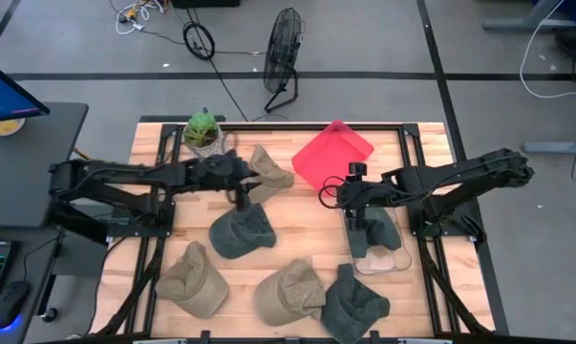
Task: Pick & Place hat
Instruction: Put the top brown cap into the red bin
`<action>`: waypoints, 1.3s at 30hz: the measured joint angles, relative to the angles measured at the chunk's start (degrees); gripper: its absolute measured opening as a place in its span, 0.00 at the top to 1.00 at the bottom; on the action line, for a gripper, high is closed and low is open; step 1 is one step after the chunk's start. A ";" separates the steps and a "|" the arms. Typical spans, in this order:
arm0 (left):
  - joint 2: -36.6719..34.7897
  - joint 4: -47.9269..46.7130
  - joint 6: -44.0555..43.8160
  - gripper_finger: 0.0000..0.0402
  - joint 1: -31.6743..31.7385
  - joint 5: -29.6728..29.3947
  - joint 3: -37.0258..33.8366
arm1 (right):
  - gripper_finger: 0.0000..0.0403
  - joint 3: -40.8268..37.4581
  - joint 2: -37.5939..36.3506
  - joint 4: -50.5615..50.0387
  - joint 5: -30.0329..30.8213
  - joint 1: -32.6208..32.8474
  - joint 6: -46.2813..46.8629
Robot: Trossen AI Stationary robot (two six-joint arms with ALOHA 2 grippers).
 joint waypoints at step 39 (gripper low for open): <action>19.94 -16.28 5.15 0.99 2.34 -9.57 17.34 | 0.47 -0.06 0.00 -9.93 -2.09 0.09 15.43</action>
